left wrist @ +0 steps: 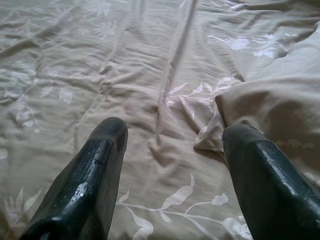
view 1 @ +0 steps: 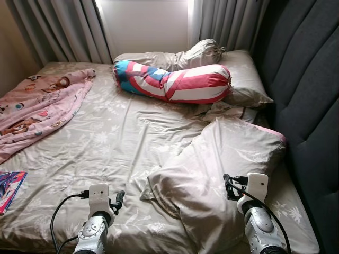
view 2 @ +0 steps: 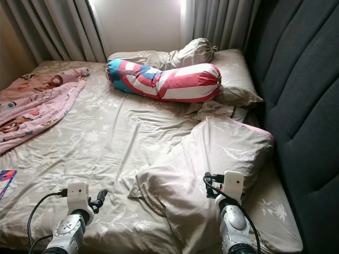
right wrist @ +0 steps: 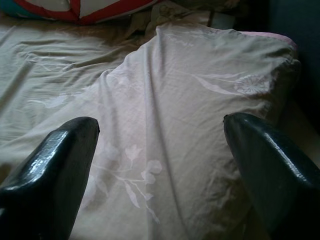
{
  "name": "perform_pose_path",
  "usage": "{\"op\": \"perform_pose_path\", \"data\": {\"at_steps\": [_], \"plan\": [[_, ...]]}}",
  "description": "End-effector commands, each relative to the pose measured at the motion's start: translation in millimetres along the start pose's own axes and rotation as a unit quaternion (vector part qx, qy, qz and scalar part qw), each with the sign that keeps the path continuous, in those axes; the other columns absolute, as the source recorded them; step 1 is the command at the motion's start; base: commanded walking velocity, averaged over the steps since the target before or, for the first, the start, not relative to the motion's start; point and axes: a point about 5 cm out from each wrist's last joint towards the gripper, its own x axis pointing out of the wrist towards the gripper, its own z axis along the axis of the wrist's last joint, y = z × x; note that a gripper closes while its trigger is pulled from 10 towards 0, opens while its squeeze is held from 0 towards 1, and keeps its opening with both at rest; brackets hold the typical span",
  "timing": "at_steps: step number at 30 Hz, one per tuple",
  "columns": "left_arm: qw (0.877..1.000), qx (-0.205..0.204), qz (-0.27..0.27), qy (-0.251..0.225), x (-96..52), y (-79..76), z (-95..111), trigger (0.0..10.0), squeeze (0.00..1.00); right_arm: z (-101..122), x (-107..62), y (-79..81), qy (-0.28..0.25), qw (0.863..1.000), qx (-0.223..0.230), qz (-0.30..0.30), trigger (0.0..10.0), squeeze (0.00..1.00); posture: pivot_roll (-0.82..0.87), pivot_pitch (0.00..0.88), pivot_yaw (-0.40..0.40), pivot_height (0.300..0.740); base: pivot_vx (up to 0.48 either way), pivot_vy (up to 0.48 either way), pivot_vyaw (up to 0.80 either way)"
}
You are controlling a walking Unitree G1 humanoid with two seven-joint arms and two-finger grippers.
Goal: Clean up the room
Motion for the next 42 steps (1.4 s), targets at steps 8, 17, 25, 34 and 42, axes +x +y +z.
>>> {"op": "perform_pose_path", "data": {"at_steps": [8,17,25,34,42], "plan": [[0.997,0.056,-0.044,-0.039,-9.2,1.4,-1.5,10.0,0.00,-3.0,-11.1,-17.1,-0.036,0.998,0.012,-0.045,10.0,0.00,-0.05,0.079,0.021,0.740,0.000,0.000,0.00],[0.998,0.046,-0.025,-0.047,-22.9,6.3,-16.1,10.0,0.00,9.1,-3.0,-0.5,-0.055,0.998,0.002,-0.007,10.0,0.00,0.03,0.181,-0.026,0.740,0.000,0.000,0.00],[0.998,0.040,-0.023,-0.051,-25.8,4.6,-18.7,10.0,0.00,19.1,-1.3,-1.7,-0.080,0.997,-0.018,0.002,10.0,0.00,-0.01,0.196,-0.041,0.740,0.000,0.000,0.00],[0.998,0.039,-0.020,-0.053,-24.7,4.9,-16.8,10.0,0.00,13.5,0.0,4.1,-0.052,0.998,-0.033,0.002,10.0,0.00,-0.02,0.221,-0.036,0.735,0.000,0.000,0.00],[0.997,0.044,-0.027,-0.055,-22.7,4.3,-13.7,10.0,0.00,10.1,-1.9,11.0,-0.051,0.998,-0.034,0.011,10.0,0.00,-0.03,0.240,-0.012,0.680,0.000,0.000,0.00]]}}
